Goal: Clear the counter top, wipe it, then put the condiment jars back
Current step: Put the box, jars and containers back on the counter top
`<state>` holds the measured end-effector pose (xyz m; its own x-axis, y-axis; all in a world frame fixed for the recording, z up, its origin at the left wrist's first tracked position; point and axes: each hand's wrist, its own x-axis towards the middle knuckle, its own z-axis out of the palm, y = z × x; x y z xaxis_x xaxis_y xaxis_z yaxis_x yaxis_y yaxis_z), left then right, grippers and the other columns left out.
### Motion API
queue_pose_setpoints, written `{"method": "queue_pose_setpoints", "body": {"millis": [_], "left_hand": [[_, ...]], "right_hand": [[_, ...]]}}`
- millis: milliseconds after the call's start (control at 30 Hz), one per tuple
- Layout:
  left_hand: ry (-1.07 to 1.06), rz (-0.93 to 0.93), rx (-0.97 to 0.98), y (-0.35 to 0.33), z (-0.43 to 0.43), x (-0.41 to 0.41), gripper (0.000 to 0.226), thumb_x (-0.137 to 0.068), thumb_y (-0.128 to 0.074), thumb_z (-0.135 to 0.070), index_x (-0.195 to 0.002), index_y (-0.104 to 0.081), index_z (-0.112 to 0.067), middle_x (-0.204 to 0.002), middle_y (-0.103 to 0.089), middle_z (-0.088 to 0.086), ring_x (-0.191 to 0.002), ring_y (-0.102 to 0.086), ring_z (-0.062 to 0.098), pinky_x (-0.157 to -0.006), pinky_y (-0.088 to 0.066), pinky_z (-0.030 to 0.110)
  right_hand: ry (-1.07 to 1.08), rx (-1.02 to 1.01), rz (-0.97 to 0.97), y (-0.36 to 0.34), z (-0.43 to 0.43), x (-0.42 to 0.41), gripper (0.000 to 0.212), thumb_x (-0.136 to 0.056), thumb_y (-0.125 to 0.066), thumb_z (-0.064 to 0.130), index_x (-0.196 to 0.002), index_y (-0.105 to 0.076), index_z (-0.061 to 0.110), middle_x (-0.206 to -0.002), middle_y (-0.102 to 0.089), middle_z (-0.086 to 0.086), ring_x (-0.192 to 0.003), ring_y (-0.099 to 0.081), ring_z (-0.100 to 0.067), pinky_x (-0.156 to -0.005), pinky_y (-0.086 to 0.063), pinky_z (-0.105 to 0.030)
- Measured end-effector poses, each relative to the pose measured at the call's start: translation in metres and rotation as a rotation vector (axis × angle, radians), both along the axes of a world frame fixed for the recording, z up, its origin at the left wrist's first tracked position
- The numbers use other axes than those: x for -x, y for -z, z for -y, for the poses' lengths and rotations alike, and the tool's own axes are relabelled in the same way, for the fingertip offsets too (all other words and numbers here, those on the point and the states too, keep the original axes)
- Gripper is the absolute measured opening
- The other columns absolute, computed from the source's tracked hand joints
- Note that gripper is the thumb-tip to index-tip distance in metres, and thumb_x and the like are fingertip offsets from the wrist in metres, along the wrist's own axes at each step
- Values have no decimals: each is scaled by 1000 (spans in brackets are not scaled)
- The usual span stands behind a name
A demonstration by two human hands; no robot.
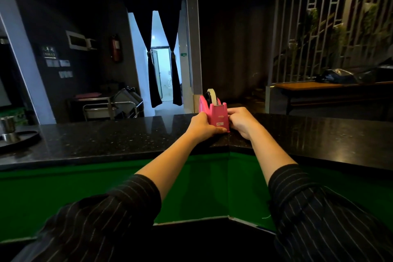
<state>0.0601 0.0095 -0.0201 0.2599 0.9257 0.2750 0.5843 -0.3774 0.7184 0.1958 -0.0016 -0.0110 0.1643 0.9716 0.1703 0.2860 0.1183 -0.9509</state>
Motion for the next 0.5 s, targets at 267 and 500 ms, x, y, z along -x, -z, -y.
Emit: {"method": "queue_pose_setpoints", "body": {"millis": [267,500], "left_hand": [[17,-65,57,-2,8,-2,79,-80,-73,-36,-142,-32,-11,-130,-55,10,-117,-55,23,-95,-45,32],[-85,41,-28,-6,49,18,73,-80,-74,-31,-136,-37,-3,-127,-57,13,-113,-58,25,-91,-48,31]], "right_hand": [[63,6,21,5,-10,-3,30,-98,-45,18,-114,-71,19,-100,-73,-4,-93,-68,-24,-88,-55,-46],[171,43,-112,-3,28,5,31,-96,-36,-7,-119,-58,-2,-100,-65,-21,-77,-64,-25,-64,-56,-27]]}}
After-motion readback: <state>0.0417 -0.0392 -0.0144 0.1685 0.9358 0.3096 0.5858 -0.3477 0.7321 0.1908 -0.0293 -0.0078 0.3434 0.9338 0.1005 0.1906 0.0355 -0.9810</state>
